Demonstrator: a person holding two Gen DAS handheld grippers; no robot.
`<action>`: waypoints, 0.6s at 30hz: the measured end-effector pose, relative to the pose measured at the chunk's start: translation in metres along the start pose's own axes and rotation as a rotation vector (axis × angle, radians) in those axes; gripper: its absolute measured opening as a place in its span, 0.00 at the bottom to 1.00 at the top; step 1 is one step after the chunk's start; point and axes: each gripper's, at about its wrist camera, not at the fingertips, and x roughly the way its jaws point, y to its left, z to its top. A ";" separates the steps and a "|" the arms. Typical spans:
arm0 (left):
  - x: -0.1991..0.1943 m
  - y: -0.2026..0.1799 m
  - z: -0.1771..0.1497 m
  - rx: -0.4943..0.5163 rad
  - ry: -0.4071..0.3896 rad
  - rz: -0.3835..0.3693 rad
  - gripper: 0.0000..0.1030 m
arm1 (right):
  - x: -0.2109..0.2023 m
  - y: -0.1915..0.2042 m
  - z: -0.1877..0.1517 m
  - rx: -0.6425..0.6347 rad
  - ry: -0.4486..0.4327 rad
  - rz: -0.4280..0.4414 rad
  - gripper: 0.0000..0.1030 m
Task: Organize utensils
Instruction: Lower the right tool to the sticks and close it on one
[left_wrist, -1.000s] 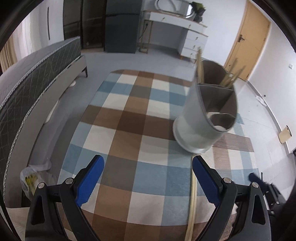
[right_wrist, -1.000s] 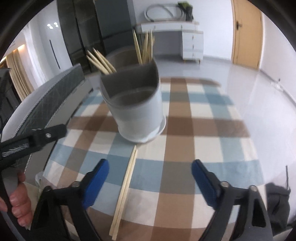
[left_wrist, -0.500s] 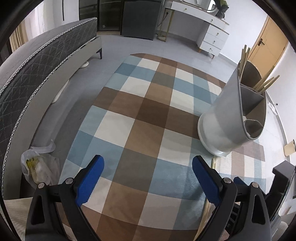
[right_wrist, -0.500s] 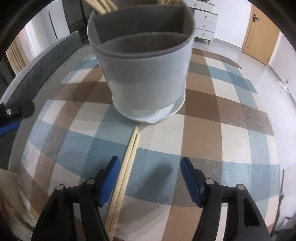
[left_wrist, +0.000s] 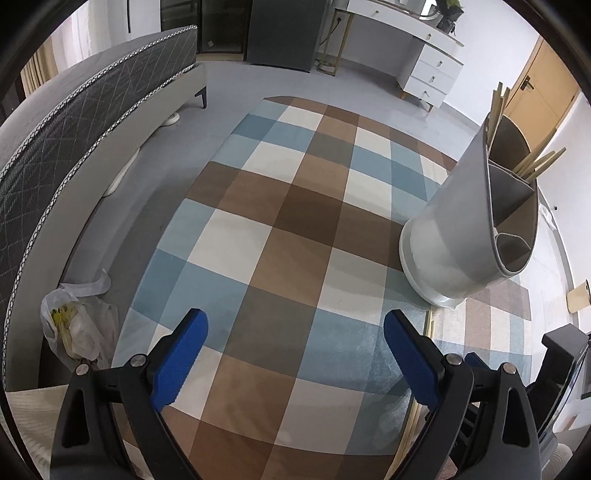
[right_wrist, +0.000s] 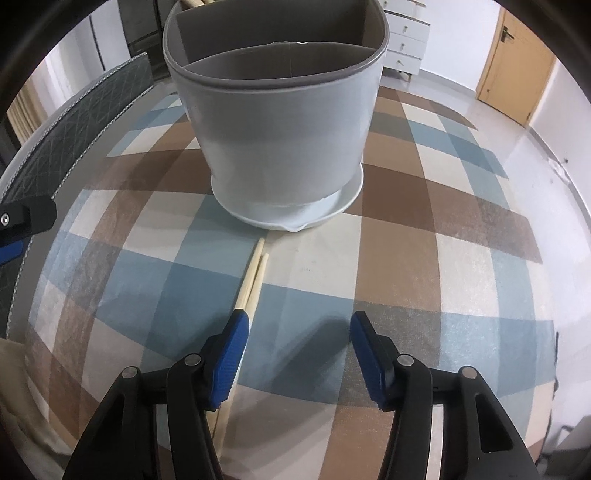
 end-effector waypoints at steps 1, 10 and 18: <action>0.000 0.000 0.000 0.000 0.000 0.002 0.91 | 0.000 0.001 0.001 -0.006 -0.005 -0.010 0.54; 0.002 0.010 0.001 -0.041 0.003 0.027 0.91 | 0.006 0.023 0.010 -0.065 -0.022 -0.081 0.52; 0.002 0.012 0.001 -0.049 -0.003 0.036 0.91 | 0.013 0.026 0.021 -0.072 -0.067 -0.009 0.33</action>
